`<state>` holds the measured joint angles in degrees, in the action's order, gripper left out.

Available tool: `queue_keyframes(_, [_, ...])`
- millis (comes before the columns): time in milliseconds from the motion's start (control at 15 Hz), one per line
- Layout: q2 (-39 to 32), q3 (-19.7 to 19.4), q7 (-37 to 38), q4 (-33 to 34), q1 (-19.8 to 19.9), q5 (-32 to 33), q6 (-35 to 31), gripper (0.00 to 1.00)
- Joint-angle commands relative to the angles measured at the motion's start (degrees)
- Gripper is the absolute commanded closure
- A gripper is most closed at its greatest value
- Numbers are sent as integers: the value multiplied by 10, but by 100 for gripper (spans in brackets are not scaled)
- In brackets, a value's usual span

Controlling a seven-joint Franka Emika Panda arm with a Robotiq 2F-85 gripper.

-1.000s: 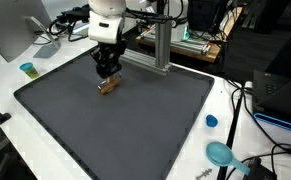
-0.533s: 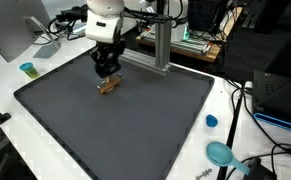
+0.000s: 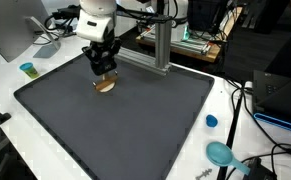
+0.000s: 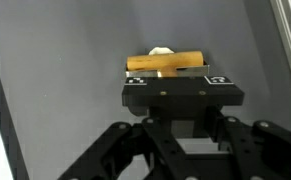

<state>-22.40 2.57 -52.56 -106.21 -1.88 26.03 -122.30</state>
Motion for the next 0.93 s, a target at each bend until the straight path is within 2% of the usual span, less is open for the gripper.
queue_keyframes(0, [-26, -2, 6, 5, 6, -5, -3, 79])
queue_keyframes(600, [-49, -15, 55, 40, 3, 6, 35, 79])
queue_keyframes(867, [-52, -18, 108, 52, 1, -3, 50, 79])
